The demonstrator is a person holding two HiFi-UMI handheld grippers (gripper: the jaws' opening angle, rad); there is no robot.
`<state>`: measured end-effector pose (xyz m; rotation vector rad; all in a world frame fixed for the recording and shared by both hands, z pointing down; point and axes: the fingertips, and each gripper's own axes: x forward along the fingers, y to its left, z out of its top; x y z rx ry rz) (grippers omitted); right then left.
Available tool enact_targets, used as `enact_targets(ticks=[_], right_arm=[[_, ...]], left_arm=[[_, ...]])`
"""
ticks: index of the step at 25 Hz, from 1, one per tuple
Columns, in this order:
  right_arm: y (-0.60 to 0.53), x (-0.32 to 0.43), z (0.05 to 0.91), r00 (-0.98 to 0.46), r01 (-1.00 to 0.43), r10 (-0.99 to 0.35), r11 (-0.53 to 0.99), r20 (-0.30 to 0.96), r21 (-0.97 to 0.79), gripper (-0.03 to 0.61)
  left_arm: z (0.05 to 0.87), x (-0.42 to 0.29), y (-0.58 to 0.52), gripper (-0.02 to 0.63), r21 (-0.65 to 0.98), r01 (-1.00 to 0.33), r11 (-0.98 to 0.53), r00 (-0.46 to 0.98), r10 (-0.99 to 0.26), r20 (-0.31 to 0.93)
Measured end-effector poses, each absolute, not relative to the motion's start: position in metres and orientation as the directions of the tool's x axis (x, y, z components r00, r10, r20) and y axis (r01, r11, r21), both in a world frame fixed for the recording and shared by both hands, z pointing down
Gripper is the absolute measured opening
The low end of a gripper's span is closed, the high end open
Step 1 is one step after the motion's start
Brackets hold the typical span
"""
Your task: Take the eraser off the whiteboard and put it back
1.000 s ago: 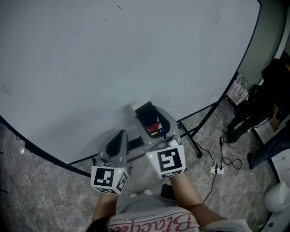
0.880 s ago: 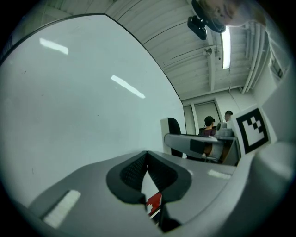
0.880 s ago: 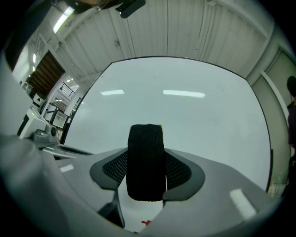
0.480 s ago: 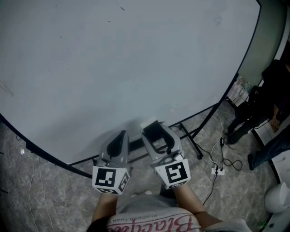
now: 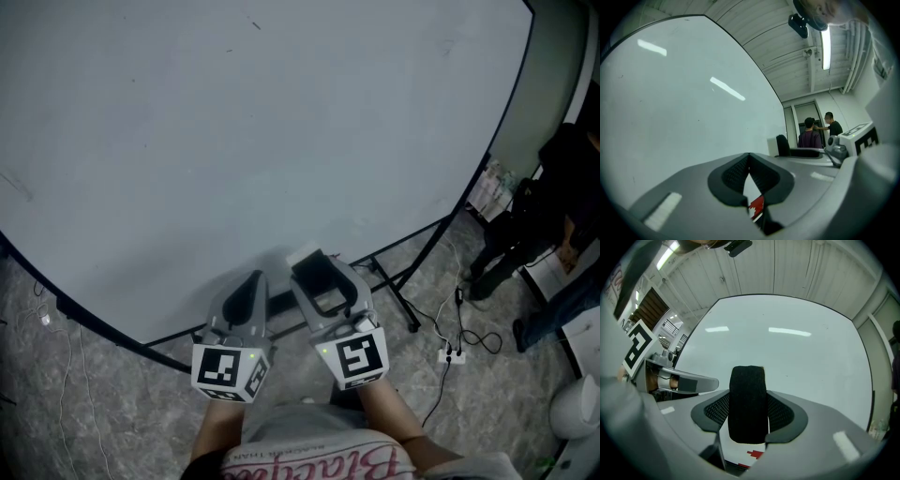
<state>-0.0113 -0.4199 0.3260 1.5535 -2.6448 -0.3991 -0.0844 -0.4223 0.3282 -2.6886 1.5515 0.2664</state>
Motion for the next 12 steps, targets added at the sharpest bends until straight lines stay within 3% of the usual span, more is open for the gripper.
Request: enact_targets(ticks=[12], right_arm=[[-0.449, -0.014, 0.291, -0.459, -0.876, -0.882, 0.429, -0.107, 0.223, 0.232]], left_arm=[[0.331, -0.093, -0.419, 0.000, 0.054, -0.875, -0.482, 0.470, -0.870, -0.147]])
